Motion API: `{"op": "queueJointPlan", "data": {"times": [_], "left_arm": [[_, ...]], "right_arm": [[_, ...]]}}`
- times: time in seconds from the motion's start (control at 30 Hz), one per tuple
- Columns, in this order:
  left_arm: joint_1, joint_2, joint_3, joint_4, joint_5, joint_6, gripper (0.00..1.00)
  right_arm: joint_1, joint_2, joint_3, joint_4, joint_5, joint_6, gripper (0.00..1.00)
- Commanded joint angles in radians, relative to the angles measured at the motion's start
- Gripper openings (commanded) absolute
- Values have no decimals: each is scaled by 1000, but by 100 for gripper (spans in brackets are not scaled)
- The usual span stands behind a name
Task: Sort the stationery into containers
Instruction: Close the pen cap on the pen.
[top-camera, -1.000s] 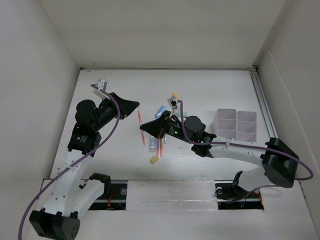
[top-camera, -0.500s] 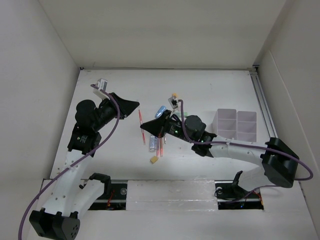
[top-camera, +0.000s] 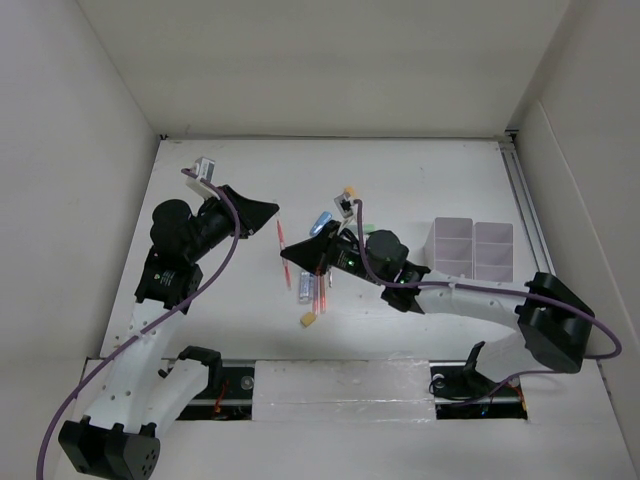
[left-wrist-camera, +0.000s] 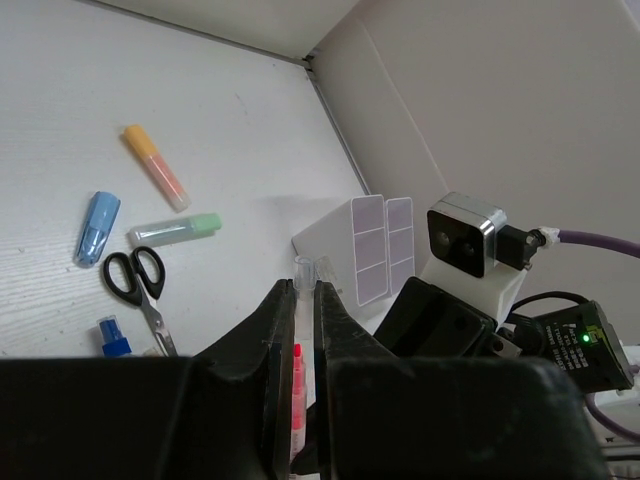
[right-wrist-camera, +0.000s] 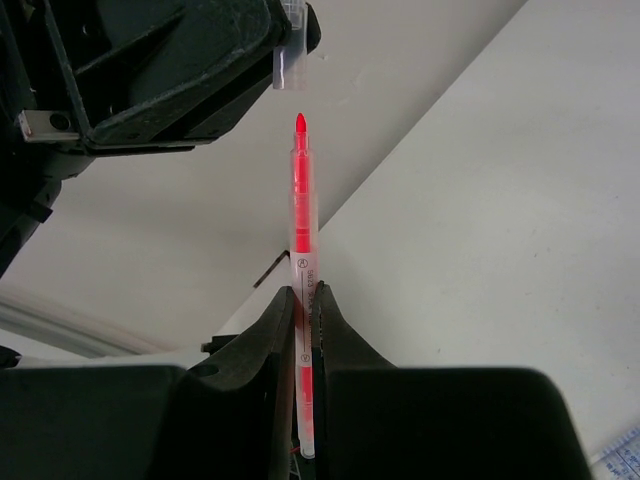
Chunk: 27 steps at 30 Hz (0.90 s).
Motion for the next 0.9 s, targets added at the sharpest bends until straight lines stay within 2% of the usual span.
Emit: {"op": "queueJointPlan", "data": {"times": [0.0, 0.87], "left_arm": [[2, -19, 31, 34, 17, 15, 0], [2, -19, 22, 25, -15, 43, 0]], "right_arm": [[-8, 7, 31, 61, -16, -8, 0], [-17, -2, 40, 61, -25, -8, 0]]}}
